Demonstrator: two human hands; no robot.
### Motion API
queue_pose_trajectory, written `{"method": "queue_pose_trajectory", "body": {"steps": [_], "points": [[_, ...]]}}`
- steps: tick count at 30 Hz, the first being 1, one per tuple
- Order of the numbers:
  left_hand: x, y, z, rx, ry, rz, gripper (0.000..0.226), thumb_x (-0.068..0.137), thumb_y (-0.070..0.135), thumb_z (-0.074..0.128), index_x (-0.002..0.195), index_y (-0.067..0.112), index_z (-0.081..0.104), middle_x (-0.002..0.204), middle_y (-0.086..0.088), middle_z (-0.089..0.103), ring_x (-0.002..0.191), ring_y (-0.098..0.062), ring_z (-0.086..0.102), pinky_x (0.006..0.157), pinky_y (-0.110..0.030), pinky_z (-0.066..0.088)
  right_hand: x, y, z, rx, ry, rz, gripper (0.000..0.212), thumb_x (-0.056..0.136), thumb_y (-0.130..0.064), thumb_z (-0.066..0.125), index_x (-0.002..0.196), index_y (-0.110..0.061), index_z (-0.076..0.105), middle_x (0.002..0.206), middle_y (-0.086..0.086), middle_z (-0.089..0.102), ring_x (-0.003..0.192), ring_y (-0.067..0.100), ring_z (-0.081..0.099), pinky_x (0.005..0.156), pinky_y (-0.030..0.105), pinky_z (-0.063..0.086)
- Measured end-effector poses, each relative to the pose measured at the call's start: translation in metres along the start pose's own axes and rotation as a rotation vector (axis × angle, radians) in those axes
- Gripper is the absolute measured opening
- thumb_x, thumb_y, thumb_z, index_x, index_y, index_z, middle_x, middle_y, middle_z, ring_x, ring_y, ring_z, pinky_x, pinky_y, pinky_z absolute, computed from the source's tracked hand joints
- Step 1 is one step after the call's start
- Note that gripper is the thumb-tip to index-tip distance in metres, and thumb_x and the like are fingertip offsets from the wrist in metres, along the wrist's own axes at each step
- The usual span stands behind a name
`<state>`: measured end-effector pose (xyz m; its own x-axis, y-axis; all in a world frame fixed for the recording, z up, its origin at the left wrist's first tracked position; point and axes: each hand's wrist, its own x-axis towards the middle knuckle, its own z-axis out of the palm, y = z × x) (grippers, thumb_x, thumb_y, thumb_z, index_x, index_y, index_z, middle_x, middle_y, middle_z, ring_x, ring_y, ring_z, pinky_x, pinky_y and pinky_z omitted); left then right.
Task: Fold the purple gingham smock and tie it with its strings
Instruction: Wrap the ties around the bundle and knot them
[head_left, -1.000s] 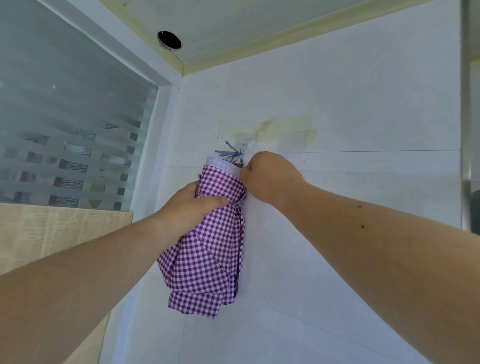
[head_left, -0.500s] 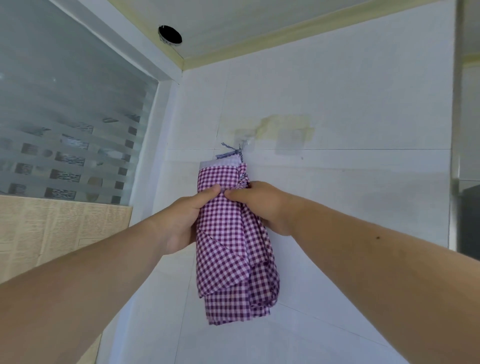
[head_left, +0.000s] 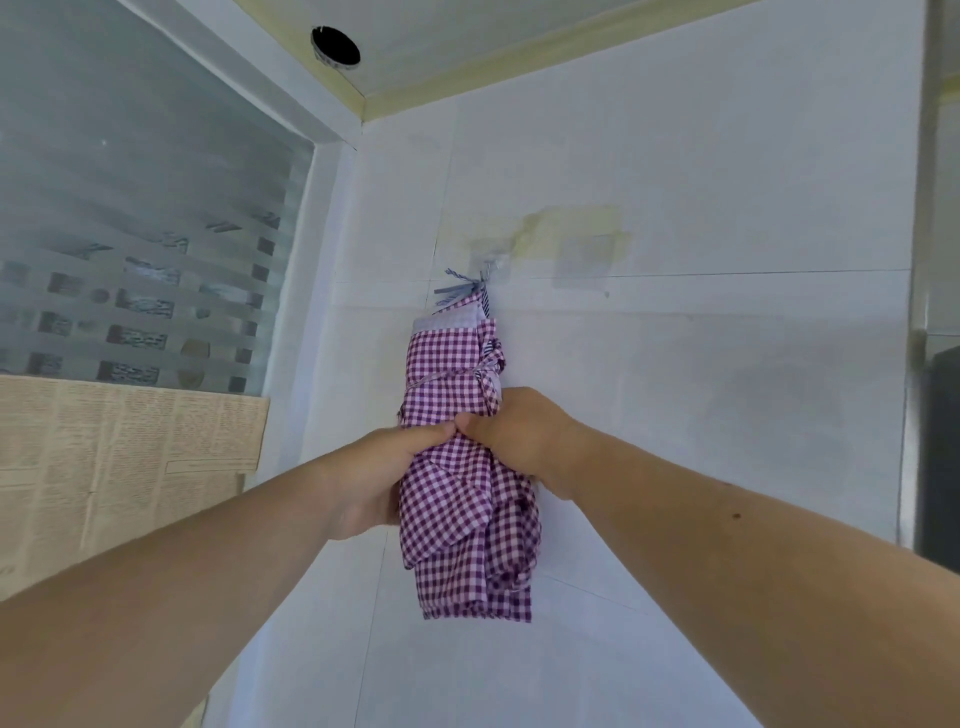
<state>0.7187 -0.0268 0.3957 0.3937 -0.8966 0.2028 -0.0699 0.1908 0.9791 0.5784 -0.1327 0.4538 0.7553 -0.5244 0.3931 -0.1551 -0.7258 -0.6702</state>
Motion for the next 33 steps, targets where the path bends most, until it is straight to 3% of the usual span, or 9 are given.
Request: {"method": "queue_pose_trajectory", "body": {"steps": [4,9,14,16,20,22,26,29,33], "points": [[-0.007,-0.017,-0.006,0.004,-0.079,-0.059,0.059,0.09,0.053,0.076,0.139,0.024,0.063,0.128,-0.008,0.075,0.119,-0.031,0.071,0.107,-0.057,0.052,-0.005,0.001,0.007,-0.08,0.012,-0.002,0.045,0.102,-0.047,0.059,0.131,-0.012,0.064,0.122,0.007,0.071,0.103,0.02,0.068,0.095,0.035,0.056],[-0.017,-0.033,-0.008,-0.011,-0.107,-0.118,0.062,0.086,0.047,0.08,0.138,0.018,0.064,0.127,-0.011,0.075,0.118,-0.032,0.071,0.109,-0.056,0.051,-0.021,-0.002,0.006,-0.091,-0.062,0.086,0.056,0.096,-0.048,0.068,0.14,-0.016,0.057,0.129,0.004,0.067,0.086,0.01,0.061,0.064,0.022,0.047],[-0.021,-0.039,-0.003,0.04,-0.012,-0.12,0.065,0.085,0.063,0.071,0.134,0.021,0.065,0.119,-0.008,0.078,0.111,-0.028,0.075,0.103,-0.053,0.056,-0.028,0.006,0.009,-0.148,-0.154,0.21,0.053,0.092,-0.051,0.072,0.13,-0.017,0.058,0.121,0.002,0.069,0.1,0.02,0.066,0.084,0.037,0.059],[-0.022,-0.041,-0.002,0.072,0.02,-0.152,0.068,0.084,0.07,0.069,0.132,0.022,0.066,0.116,-0.007,0.079,0.107,-0.027,0.076,0.099,-0.052,0.059,-0.031,0.008,0.012,-0.123,-0.151,0.255,0.047,0.094,-0.053,0.069,0.122,-0.018,0.057,0.117,0.004,0.07,0.101,0.022,0.068,0.083,0.038,0.061],[-0.031,-0.043,-0.002,0.102,-0.085,-0.278,0.069,0.083,0.069,0.07,0.13,0.018,0.069,0.115,-0.014,0.078,0.104,-0.033,0.076,0.089,-0.054,0.062,-0.034,0.014,0.014,-0.09,-0.162,0.289,0.055,0.093,-0.053,0.07,0.13,-0.015,0.057,0.12,0.006,0.071,0.105,0.027,0.07,0.091,0.046,0.06],[-0.033,-0.044,-0.005,0.119,-0.101,-0.286,0.068,0.083,0.069,0.071,0.126,0.016,0.071,0.106,-0.011,0.079,0.087,-0.026,0.076,0.078,-0.043,0.062,-0.037,0.016,0.013,-0.038,-0.231,0.315,0.053,0.091,-0.046,0.076,0.13,-0.016,0.057,0.121,0.007,0.072,0.106,0.028,0.071,0.092,0.048,0.061],[-0.025,-0.054,-0.007,0.105,0.016,-0.21,0.059,0.077,0.064,0.077,0.109,0.015,0.067,0.074,-0.001,0.064,0.052,-0.008,0.044,0.042,-0.019,0.033,-0.045,0.029,0.017,-0.071,-0.253,0.293,0.043,0.095,-0.043,0.073,0.126,-0.015,0.062,0.109,0.007,0.076,0.092,0.024,0.076,0.077,0.038,0.066],[-0.021,-0.061,-0.007,0.086,0.071,-0.165,0.058,0.076,0.057,0.081,0.11,0.014,0.063,0.069,0.0,0.054,0.049,-0.007,0.032,0.038,-0.019,0.022,-0.046,0.037,0.03,-0.214,-0.145,0.229,0.035,0.101,-0.044,0.063,0.116,-0.012,0.064,0.098,0.007,0.075,0.082,0.021,0.075,0.07,0.032,0.066],[-0.02,-0.062,-0.012,0.108,0.083,-0.142,0.055,0.082,0.056,0.08,0.109,0.013,0.063,0.071,-0.002,0.053,0.05,-0.009,0.031,0.038,-0.021,0.022,-0.045,0.036,0.032,-0.122,-0.139,0.243,0.027,0.099,-0.04,0.068,0.11,-0.017,0.06,0.097,0.001,0.072,0.086,0.016,0.072,0.075,0.031,0.064]]}}
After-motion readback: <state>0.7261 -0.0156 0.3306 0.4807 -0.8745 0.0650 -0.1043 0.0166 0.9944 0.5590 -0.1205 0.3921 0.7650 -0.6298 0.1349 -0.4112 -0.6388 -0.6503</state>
